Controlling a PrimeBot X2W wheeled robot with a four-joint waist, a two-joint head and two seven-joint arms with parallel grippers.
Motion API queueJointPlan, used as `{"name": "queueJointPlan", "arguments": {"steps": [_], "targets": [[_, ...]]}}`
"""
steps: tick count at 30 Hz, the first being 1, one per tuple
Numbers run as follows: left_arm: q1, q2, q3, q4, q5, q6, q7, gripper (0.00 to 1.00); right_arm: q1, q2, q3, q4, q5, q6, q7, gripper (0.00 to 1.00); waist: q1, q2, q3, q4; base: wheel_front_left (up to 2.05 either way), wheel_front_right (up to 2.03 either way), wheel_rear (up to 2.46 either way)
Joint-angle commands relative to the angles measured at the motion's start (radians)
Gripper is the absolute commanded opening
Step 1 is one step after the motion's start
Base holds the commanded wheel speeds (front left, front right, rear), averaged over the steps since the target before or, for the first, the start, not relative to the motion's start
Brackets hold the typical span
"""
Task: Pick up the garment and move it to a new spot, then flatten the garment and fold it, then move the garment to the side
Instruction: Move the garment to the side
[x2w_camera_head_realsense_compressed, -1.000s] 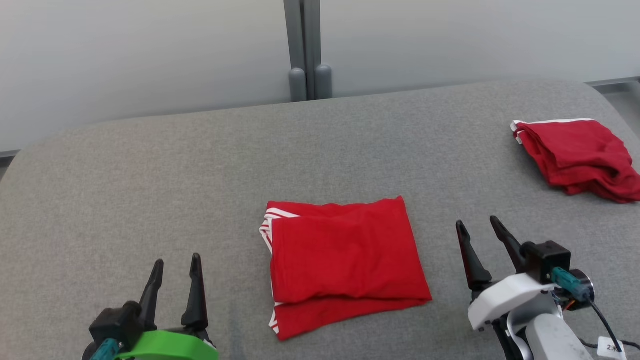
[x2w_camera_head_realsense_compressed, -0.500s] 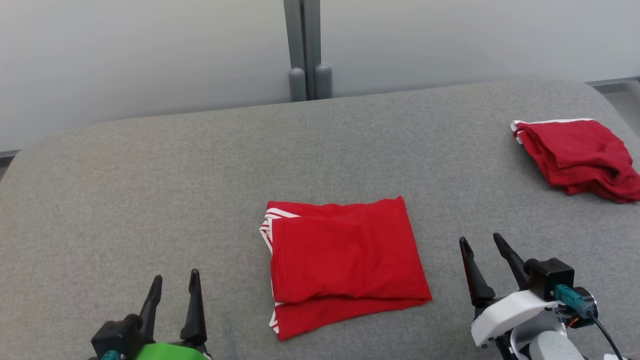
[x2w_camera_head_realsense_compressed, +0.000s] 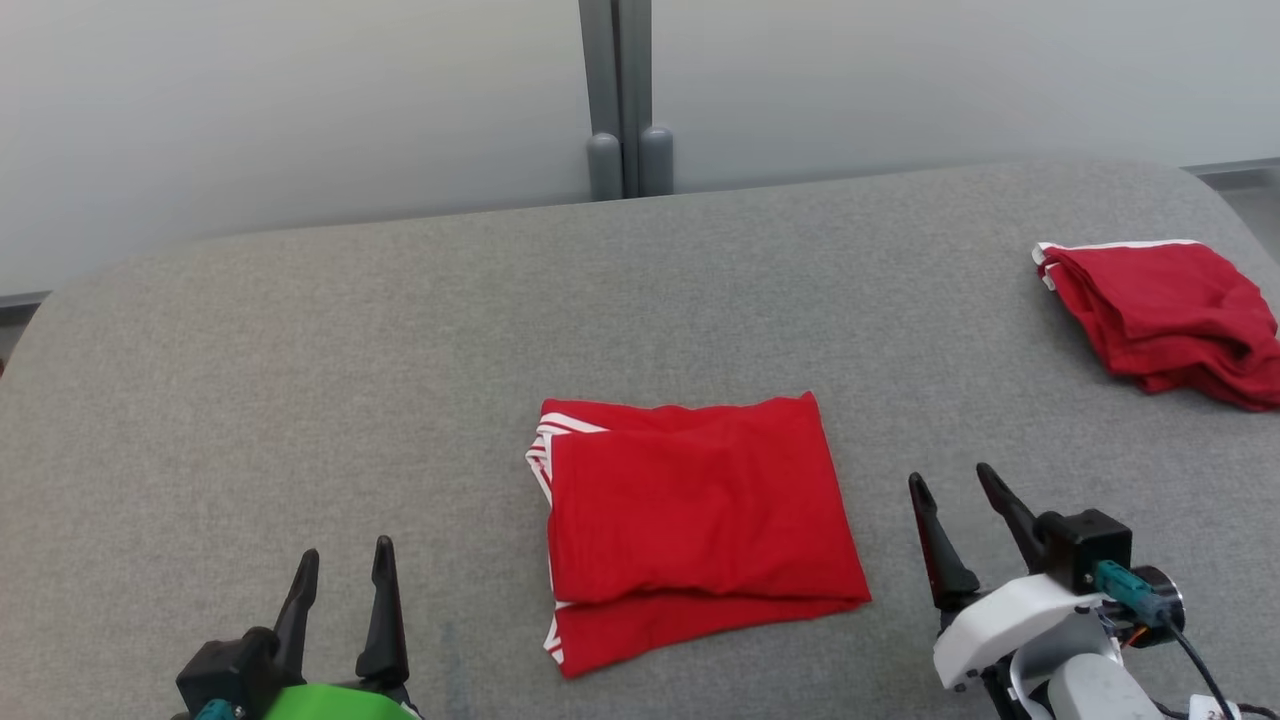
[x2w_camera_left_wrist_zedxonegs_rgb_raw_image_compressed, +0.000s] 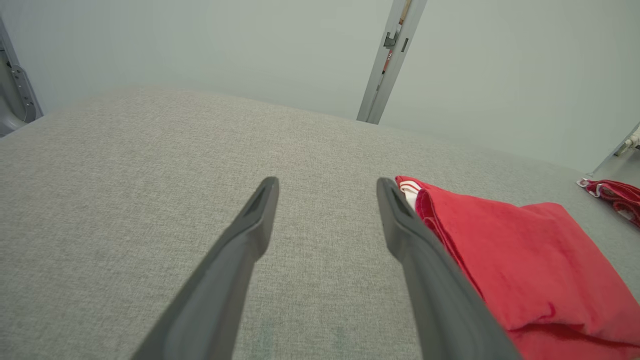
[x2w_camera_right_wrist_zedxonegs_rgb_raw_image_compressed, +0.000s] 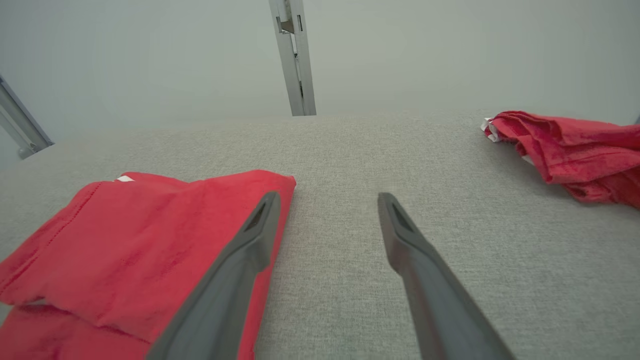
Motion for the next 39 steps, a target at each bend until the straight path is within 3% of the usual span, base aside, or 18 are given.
{"name": "queueJointPlan", "arguments": {"steps": [1,18,32,33,34,35,37,38,39], "targets": [[-0.017,0.0,0.007,0.0,0.006,-0.003,-0.003,1.0,-0.025,-0.003,0.007,0.01,-0.003,-0.001,0.007,1.0,0.0,-0.0001,0.004,0.003,0.0,0.0,0.0],[-0.063,0.001,-0.007,0.024,0.001,-0.003,-0.003,1.0,-0.225,-0.003,0.083,0.091,-0.034,-0.001,0.441,1.0,0.0,-0.0001,0.067,0.072,0.0,0.0,0.0],[-0.097,0.001,-0.005,0.033,-0.017,-0.003,-0.003,1.0,-0.257,-0.003,0.082,0.179,0.01,-0.001,0.532,1.0,0.0,-0.0001,0.124,0.112,0.0,0.0,0.0],[-0.099,0.001,-0.006,0.033,-0.018,-0.002,-0.003,1.0,-0.265,-0.003,0.087,0.184,0.015,-0.001,0.533,0.82,0.0,-0.0001,0.126,0.111,0.0,0.0,0.0],[-0.101,0.001,-0.008,0.033,-0.02,-0.001,-0.003,1.0,-0.272,-0.003,0.093,0.191,0.02,-0.001,0.532,0.48,0.0,-0.0001,0.129,0.111,0.0,0.0,0.0],[-0.103,0.001,-0.009,0.033,-0.021,0.0,-0.003,1.0,-0.277,-0.003,0.099,0.196,0.024,-0.001,0.531,0.41,0.0,-0.0001,0.131,0.109,0.0,0.0,0.0],[-0.105,0.001,-0.011,0.031,-0.024,0.002,-0.003,1.0,-0.29,-0.003,0.112,0.207,0.031,-0.001,0.528,0.06,0.0,-0.0001,0.135,0.103,0.0,0.0,0.0],[-0.108,0.001,-0.012,0.03,-0.024,0.002,-0.003,1.0,-0.299,-0.003,0.118,0.212,0.034,-0.001,0.525,0.0,0.0,-0.0001,0.138,0.098,0.0,0.0,0.0],[-0.109,0.001,-0.014,0.028,-0.021,0.002,-0.003,1.0,-0.308,-0.003,0.121,0.214,0.031,-0.001,0.519,0.0,0.0,-0.0001,0.14,0.092,0.0,0.0,0.0]]}}
